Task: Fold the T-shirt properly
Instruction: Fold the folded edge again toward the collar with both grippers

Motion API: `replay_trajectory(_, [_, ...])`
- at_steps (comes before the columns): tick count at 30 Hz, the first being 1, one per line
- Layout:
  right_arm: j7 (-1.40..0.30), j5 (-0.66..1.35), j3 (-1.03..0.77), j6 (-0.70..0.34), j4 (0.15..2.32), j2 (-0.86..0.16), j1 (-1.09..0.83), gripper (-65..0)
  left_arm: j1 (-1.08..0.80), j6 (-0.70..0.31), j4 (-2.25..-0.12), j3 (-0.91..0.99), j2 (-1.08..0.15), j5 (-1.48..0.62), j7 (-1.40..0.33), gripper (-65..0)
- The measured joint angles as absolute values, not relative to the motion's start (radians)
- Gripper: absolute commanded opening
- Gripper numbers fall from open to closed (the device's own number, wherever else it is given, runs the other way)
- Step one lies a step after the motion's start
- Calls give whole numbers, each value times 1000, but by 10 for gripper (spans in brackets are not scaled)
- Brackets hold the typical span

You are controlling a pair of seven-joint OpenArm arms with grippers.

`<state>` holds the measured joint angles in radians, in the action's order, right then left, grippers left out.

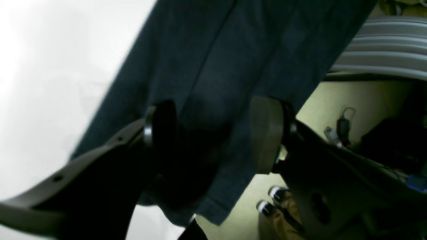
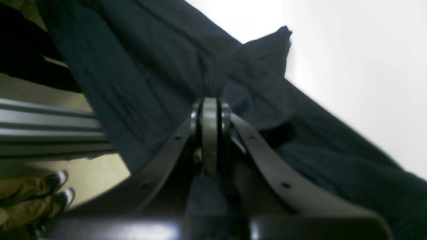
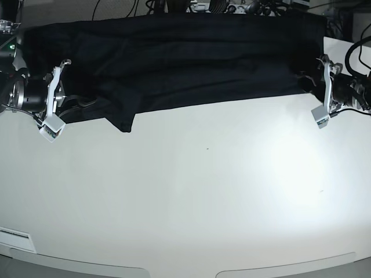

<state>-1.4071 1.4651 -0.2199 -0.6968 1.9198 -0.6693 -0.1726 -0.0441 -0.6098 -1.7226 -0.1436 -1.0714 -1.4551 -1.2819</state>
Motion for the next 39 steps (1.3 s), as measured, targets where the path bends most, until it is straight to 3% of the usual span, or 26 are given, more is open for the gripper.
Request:
replay_trajectory(10, [-1411,1459,-220,-696,1925,-789,-342,-650,25,-610,-1723,-144,-1069,-1433,-1283,-281])
replay_trajectory(18, [-1406,1467,-220,-697,1925,-797,-381,-650,50,-611,-1723,-144,-1069,-1433,-1280,-281])
replay_trajectory(22, [-1402,1299,-219,-697,1919,-762,-414,-650,50,-611,-1723,-144,-1070,-1433,-1279,-281])
replay_trajectory(26, [-1404,1134,-218,-697,1918,-740,-420,-358,50,-610,-1723,-144,-1069,-1433,-1259,-281])
replay_trajectory(27, [-1404,1109,-218,-697,1918,-748,-418,-311,50,-611,-1723,-144,-1069,-1431,-1260,-281])
replay_trajectory(29, [-1405,1097,-218,-697,1927,-772,-419,-288,50,-611,-1723,-144,-1069,-1410,-1260,-281])
replay_trajectory(34, [-1401,1290,-224,-696,2077,-834,-415,-291,54,-622,-1723,-144,-1069,-1395,-1266,-285])
replay_trajectory(35, [-1399,1325,-231,-697,2104,-833,-415,-302,64,-639,-1723,-144,-1068,-1395,-1287,-325])
replay_trajectory(36, [-1401,1351,-238,-696,2127,-833,-416,-351,79,-644,-1723,-144,-1067,-1395,-1298,-427])
replay_trajectory(37, [-1405,1367,-249,-697,2144,-833,-416,-438,95,-644,-1723,-144,-1068,-1395,-1301,-571])
replay_trajectory(38, [-1407,1373,-262,-698,2156,-833,-416,-550,110,-644,-1723,-144,-1070,-1398,-1304,-650])
replay_trajectory(39, [-1404,1377,-278,-696,2161,-831,-415,-650,126,-644,-1723,-144,-1070,-1399,-1303,-650])
